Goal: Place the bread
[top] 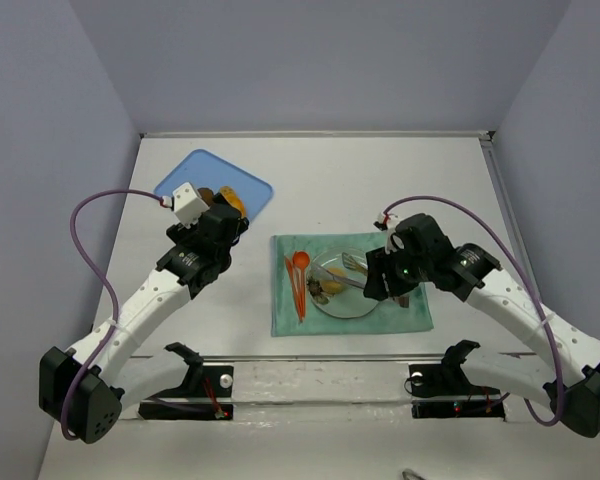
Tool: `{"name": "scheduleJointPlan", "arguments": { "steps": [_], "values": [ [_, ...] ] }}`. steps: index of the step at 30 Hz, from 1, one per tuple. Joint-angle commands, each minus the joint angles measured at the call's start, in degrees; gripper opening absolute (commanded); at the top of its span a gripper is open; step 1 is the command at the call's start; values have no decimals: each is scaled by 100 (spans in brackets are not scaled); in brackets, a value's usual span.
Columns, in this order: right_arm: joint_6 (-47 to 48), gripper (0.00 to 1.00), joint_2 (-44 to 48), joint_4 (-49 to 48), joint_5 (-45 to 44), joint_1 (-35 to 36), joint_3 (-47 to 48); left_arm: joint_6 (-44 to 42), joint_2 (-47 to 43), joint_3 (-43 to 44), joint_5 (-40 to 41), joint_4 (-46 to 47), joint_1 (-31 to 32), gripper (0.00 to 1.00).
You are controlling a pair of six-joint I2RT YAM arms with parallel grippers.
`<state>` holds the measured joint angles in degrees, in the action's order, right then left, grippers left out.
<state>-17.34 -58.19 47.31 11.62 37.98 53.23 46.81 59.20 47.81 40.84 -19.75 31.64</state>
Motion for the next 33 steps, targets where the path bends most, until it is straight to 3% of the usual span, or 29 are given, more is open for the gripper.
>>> {"name": "scheduleJointPlan", "arguments": {
  "steps": [1, 8, 10, 16, 20, 22, 25, 28, 33],
  "values": [
    [38, 64, 19, -2, 69, 43, 424, 83, -22, 185, 319, -3, -35, 99],
    [126, 50, -201, -178, -677, 43, 1093, -13, -49, 237, 451, 15, -35, 99],
    [274, 42, -419, -283, -905, 43, 1459, -22, -93, 272, 530, 6, -35, 99],
    [915, 39, -1219, -942, -1496, -35, 2199, -128, -286, 343, 697, 94, -44, 99],
    [1645, 38, -2045, -1565, -778, -674, 2804, -189, -418, 317, 706, 120, -61, 99],
    [2347, 40, -2712, -1716, 180, -992, 3086, -189, -462, 246, 732, 138, -61, 99],
    [3382, 44, -3825, -1734, 744, -1239, 3850, -181, -523, 211, 802, 120, -88, 99],
    [4297, 47, -4942, -1498, 755, -1240, 4764, -172, -541, 220, 820, 103, -114, 99],
    [4459, 51, -6386, -900, 753, -1494, 6083, -67, -480, 246, 855, 6, -149, 99]
  ]
}}
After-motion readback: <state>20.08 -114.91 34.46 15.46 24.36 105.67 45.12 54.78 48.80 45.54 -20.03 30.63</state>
